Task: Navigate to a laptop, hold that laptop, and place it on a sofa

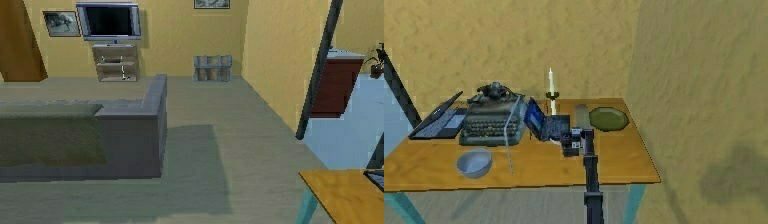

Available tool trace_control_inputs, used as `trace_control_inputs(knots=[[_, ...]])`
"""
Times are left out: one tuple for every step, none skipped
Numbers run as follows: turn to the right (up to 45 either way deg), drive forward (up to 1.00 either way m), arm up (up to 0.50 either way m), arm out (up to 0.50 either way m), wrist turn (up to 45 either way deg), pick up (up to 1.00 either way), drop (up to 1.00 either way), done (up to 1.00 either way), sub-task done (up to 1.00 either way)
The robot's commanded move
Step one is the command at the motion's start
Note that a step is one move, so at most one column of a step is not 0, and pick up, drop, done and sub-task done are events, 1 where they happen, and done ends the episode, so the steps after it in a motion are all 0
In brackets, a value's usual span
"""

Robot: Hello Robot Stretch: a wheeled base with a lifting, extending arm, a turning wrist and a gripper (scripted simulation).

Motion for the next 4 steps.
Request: trace_control_inputs(knots=[[0.0,0.0,0.36,0.0,0.0,0.0,0.0,0.0,0.0],[0.0,0.0,0.0,0.0,-45.0,0.0,0.0,0.0,0.0],[0.0,0.0,0.0,0.0,-45.0,0.0,0.0,0.0,0.0],[0.0,0.0,0.0,0.0,-27.0,0.0,0.0,0.0,0.0]])
